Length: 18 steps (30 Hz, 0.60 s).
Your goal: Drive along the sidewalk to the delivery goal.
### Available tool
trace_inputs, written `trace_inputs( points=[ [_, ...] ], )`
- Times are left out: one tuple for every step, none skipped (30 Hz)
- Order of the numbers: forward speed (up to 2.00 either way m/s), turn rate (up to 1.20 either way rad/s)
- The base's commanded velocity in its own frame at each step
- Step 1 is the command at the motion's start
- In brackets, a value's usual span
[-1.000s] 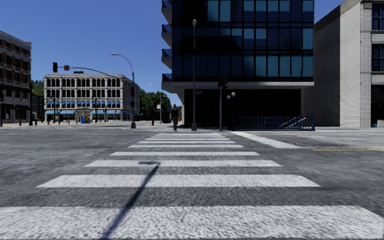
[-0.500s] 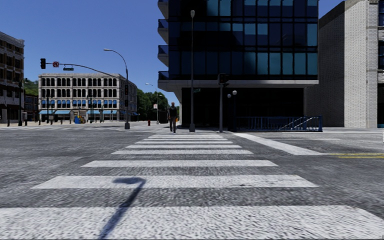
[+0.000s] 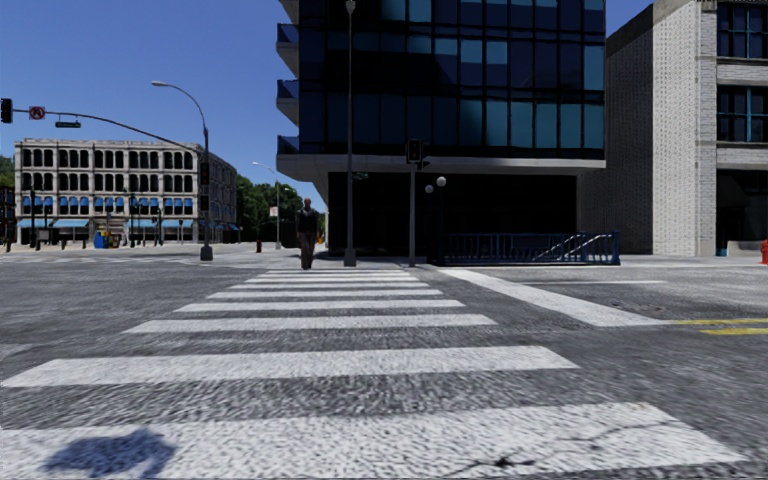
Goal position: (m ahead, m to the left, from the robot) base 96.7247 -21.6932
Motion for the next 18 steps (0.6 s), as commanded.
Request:
trace_inputs(
  points=[
    [2.0,0.0],
    [2.0,0.0],
    [2.0,0.0],
    [2.0,0.0],
    [2.0,0.0],
    [2.0,0.0],
    [2.0,0.0],
    [2.0,0.0],
    [2.0,0.0],
    [2.0,0.0],
    [2.0,-0.01],
    [2.0,-0.01],
    [2.0,-0.07],
    [2.0,-0.1],
    [2.0,-0.11],
    [2.0,-0.11],
    [2.0,-0.11],
    [2.0,0.0]
  ],
)
